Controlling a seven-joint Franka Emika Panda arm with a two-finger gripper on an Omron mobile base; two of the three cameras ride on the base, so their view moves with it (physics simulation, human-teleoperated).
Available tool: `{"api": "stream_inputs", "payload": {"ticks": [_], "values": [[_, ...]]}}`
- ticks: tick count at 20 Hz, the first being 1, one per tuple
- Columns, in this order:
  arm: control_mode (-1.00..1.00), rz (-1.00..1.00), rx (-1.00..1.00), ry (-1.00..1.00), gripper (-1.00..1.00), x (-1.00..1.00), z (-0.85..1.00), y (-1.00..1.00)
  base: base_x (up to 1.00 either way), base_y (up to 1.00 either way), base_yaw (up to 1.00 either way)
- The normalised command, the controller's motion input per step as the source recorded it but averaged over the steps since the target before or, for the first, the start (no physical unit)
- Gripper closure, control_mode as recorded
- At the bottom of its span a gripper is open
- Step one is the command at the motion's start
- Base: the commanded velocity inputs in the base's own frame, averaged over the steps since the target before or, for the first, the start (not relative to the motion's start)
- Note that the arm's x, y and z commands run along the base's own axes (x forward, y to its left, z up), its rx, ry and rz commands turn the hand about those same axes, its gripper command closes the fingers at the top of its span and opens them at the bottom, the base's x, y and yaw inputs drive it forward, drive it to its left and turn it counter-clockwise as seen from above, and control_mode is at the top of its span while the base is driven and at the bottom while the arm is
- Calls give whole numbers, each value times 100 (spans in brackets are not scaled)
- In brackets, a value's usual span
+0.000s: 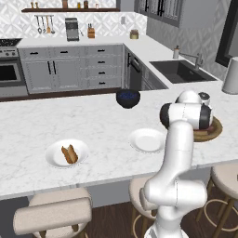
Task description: Place one bun and one sausage from the bowl on each plate.
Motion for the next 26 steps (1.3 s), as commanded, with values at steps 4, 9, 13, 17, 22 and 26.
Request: {"api": "stream_inputs", "payload": {"ticks": [4, 9, 13, 17, 22, 26], "values": [[-100, 0, -1, 1, 100, -1, -40, 3, 0, 0, 0], [-100, 0, 0, 0, 100, -49, 34, 16, 0, 0, 0], [-100, 0, 0, 0, 100, -79, 73, 59, 0, 0, 0], [-100, 0, 0, 2, 100, -65, 54, 97, 0, 0, 0], [-100, 0, 0, 9, 100, -50, 22, 100, 0, 0, 0], [-100, 0, 0, 13, 100, -31, 9, 100, 0, 0, 0]]}}
